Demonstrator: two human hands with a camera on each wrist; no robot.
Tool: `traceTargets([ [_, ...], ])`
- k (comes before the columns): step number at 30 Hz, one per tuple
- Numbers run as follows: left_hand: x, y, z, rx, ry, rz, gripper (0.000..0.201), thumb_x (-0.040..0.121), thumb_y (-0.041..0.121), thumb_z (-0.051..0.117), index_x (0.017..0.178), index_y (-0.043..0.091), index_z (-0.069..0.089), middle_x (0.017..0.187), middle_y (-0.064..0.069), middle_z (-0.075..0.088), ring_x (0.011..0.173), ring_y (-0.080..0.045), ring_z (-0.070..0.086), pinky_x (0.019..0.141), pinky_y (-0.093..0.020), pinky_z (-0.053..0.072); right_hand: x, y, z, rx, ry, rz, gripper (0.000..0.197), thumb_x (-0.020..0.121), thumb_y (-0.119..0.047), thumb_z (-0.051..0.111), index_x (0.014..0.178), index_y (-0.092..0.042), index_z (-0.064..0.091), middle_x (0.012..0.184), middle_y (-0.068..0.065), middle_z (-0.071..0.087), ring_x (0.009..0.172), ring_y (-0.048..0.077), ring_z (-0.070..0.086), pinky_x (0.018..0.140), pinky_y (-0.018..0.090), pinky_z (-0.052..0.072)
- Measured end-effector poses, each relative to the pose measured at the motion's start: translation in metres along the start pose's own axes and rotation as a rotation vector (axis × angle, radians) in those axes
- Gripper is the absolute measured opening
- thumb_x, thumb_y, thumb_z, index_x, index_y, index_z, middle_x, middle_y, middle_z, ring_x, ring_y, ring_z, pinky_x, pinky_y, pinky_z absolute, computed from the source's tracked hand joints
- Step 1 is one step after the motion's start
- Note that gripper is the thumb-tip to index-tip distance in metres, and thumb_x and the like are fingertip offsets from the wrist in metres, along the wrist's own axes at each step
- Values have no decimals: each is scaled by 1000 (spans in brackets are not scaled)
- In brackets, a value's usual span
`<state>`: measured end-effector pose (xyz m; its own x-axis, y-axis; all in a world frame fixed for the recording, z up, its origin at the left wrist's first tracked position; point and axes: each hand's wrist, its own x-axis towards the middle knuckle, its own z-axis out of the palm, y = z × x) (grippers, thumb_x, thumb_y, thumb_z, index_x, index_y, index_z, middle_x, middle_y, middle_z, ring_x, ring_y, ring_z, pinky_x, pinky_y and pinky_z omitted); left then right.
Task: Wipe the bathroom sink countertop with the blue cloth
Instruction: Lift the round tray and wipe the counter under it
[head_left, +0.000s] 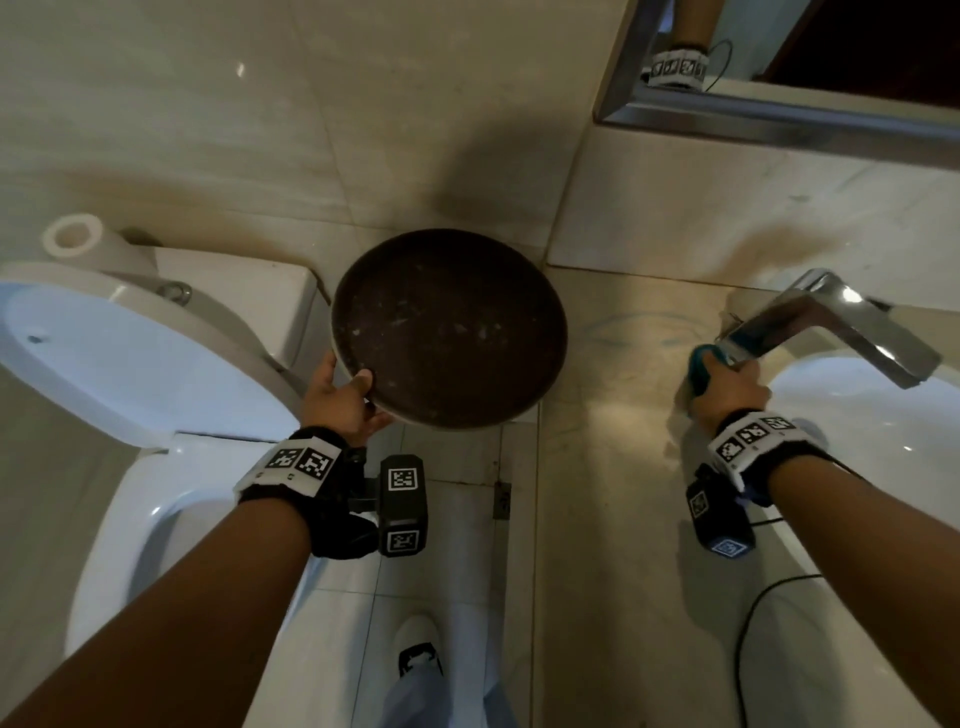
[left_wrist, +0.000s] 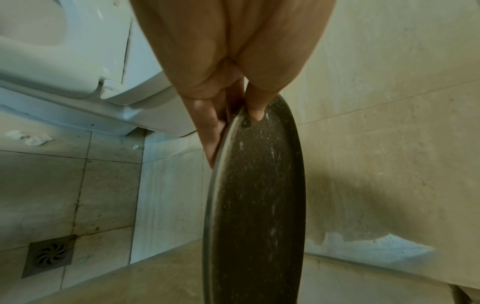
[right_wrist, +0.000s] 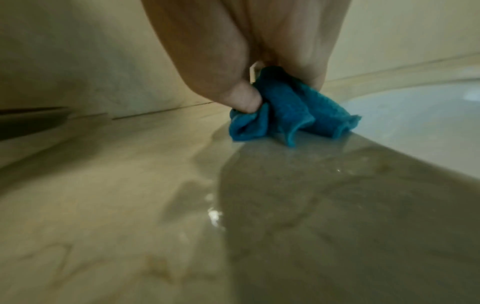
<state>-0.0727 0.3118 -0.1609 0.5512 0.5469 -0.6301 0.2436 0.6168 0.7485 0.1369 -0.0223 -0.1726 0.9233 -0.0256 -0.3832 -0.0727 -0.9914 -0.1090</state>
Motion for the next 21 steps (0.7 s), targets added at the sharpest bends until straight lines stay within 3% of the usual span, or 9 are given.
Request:
traceTargets([
  [3, 3, 1, -2, -17, -12, 5, 58, 97, 1, 40, 144, 34, 29, 141, -16, 44, 111, -37, 54, 72, -47, 52, 9, -28, 6, 147, 58, -18, 55, 90, -27, 53, 140, -19, 32, 145, 21, 26, 125, 43, 36, 103, 46, 34],
  [8, 3, 5, -1, -28, -13, 18, 59, 97, 1, 39, 145, 34, 28, 142, -15, 42, 114, -38, 53, 79, -48, 50, -8, -44, 23, -4, 107, -419, 59, 84, -11, 56, 139, -28, 40, 131, 18, 36, 108, 43, 42, 98, 41, 40],
  [12, -1, 5, 3, -23, 4, 8, 59, 97, 1, 39, 145, 35, 29, 143, -14, 42, 116, -37, 53, 89, -52, 48, -47, -42, 43, 53, 14, -666, 32, 83, -12, 61, 115, -17, 60, 106, 14, 50, 97, 31, 49, 82, 34, 40],
  [14, -5, 6, 6, -25, 12, 10, 58, 98, 2, 39, 144, 35, 30, 141, -13, 44, 109, -34, 55, 89, -51, 49, -60, -38, 45, 15, -2, -737, 34, 84, -12, 60, 117, -15, 60, 106, 14, 49, 99, 31, 48, 83, 31, 38],
  [16, -7, 6, 6, -25, 18, 10, 57, 97, 2, 40, 144, 34, 30, 140, -14, 44, 104, -32, 55, 87, -50, 49, -53, -34, 37, 37, 2, -674, 47, 81, -7, 60, 127, -17, 55, 114, 17, 47, 104, 35, 47, 91, 31, 38],
  [18, -7, 7, 7, -19, 14, 15, 57, 97, 3, 40, 144, 33, 30, 140, -14, 44, 104, -32, 56, 85, -49, 50, -32, -35, 27, 34, 78, -502, 55, 81, -7, 61, 134, -20, 48, 124, 20, 42, 110, 41, 45, 100, 34, 36],
  [21, -5, 6, 7, -16, 4, 21, 58, 98, 3, 40, 145, 33, 28, 141, -14, 44, 106, -33, 56, 84, -49, 50, 2, -49, 13, -68, 68, -321, 61, 84, -16, 61, 140, -21, 37, 135, 20, 32, 113, 44, 42, 102, 38, 38],
])
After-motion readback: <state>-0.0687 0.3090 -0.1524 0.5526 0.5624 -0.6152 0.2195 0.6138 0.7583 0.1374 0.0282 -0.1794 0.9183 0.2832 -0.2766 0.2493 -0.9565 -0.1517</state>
